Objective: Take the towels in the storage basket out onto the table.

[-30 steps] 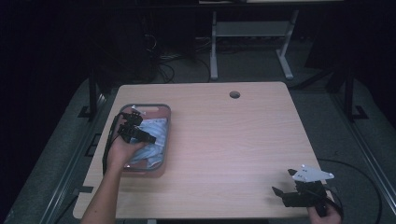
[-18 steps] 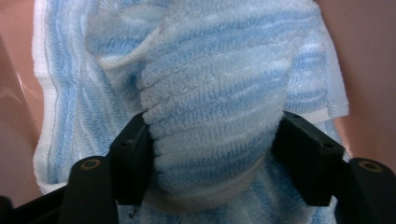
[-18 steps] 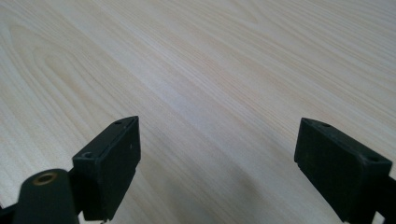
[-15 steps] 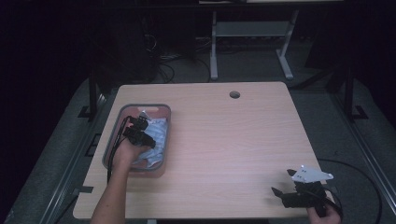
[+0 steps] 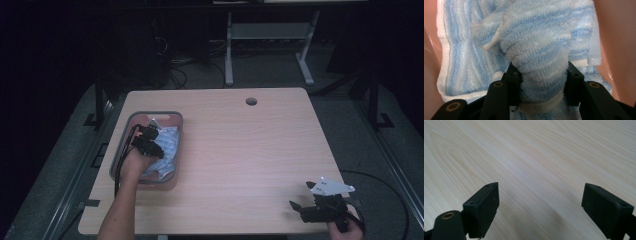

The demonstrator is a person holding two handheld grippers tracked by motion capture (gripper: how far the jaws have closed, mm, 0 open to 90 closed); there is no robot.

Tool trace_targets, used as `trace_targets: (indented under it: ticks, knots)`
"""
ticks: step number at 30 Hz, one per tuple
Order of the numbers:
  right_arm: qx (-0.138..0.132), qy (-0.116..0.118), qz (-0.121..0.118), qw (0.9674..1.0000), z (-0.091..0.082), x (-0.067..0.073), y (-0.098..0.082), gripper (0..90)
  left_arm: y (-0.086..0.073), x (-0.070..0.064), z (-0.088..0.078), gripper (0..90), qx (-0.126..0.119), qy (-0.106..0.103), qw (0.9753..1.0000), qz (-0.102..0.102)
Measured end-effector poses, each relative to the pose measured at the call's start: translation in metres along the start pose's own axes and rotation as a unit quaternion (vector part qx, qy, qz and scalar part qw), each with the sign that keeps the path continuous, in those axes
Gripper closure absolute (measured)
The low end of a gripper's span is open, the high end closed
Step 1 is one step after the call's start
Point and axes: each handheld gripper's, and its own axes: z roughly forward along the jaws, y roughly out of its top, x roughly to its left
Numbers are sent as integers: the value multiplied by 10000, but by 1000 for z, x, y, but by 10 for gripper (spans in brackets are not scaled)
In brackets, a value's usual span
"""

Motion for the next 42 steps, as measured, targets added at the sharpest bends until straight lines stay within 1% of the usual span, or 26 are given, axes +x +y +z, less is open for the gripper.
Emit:
trace_targets:
  ticks: [4, 7, 8, 9, 10, 11, 12, 13, 14, 15, 18, 20, 21, 22, 23, 24, 25, 26, 28, 29, 30, 32, 35, 37, 39, 42]
  knots:
    - [-15, -6, 30, 10000, 1, 0, 1, 139, -1, 2, -1, 603, 32, -111, 9999, -57]
    - [-14, -3, 33, 10000, 1, 1, 1, 139, -3, 4, -4, 617, 33, -268, 9995, -148]
    - [-14, -3, 33, 10000, 1, 1, 1, 139, -3, 4, -4, 624, 33, -268, 9995, -148]
    - [-19, -12, 33, 10000, 1, 0, 0, 139, -4, 6, -6, 635, -47, -311, 9994, -137]
    - [-19, -12, 33, 10000, 1, 0, 0, 139, -4, 6, -6, 643, -47, -311, 9994, -137]
    - [-30, -3, 78, 10000, 1, -1, -1, 139, -5, 6, -10, 649, -140, -377, 9991, -159]
    - [-30, -3, 78, 10000, 1, -1, -1, 139, -5, 6, -10, 651, -140, -377, 9991, -159]
    - [-26, -20, 112, 9999, 0, -2, -2, 139, -7, 8, -15, 653, -253, -526, 9981, -196]
    - [-26, -20, 112, 9999, 0, -2, -2, 139, -7, 8, -15, 654, -253, -526, 9981, -196]
    - [-28, -21, 128, 9999, 0, -3, -2, 139, -9, 10, -19, 654, -360, -625, 9971, -238]
    - [-51, -62, 143, 9999, -2, -3, -3, 139, -14, 12, -27, 654, -514, -722, 9957, -269]
    - [-63, -77, 136, 9999, -2, -3, -3, 139, -19, 14, -33, 654, -667, -853, 9936, -324]
    - [-59, -88, 139, 9998, -3, -3, -3, 139, -24, 15, -38, 654, -784, -940, 9919, -340]
    - [-59, -88, 139, 9998, -3, -3, -3, 139, -24, 15, -38, 654, -784, -940, 9919, -340]
    - [-60, -85, 139, 9998, -2, -4, -3, 139, -27, 16, -41, 654, -870, -982, 9906, -388]
    - [-60, -87, 149, 9998, -3, -3, -3, 139, -30, 17, -44, 654, -967, -1104, 9881, -456]
    - [-55, -87, 157, 9998, -3, -3, -3, 139, -33, 18, -49, 654, -1057, -1270, 9849, -518]
    - [-56, -89, 153, 9998, -3, -3, -2, 139, -35, 18, -52, 655, -1116, -1309, 9837, -527]
    - [-50, -83, 141, 9999, -3, -3, -2, 139, -38, 19, -60, 655, -1193, -1336, 9826, -483]
    - [-43, -95, 124, 9999, -3, -4, -3, 139, -40, 18, -65, 654, -1296, -1337, 9813, -498]
    - [-43, -95, 124, 9999, -3, -4, -3, 139, -40, 18, -65, 655, -1296, -1337, 9813, -498]
    - [-33, -91, 145, 9998, -3, -4, -3, 139, -42, 19, -73, 655, -1416, -1394, 9787, -520]
    - [-34, -88, 144, 9999, -3, -4, -2, 139, -41, 20, -86, 655, -1488, -1343, 9785, -481]
    - [-41, -87, 130, 9999, -3, -4, -2, 139, -41, 21, -89, 655, -1512, -1328, 9783, -492]
    - [-47, -91, 135, 9999, -3, -5, -2, 139, -40, 23, -98, 655, -1606, -1353, 9763, -523]
    - [-48, -91, 163, 9998, -4, -5, -2, 139, -40, 23, -103, 655, -1665, -1340, 9754, -531]
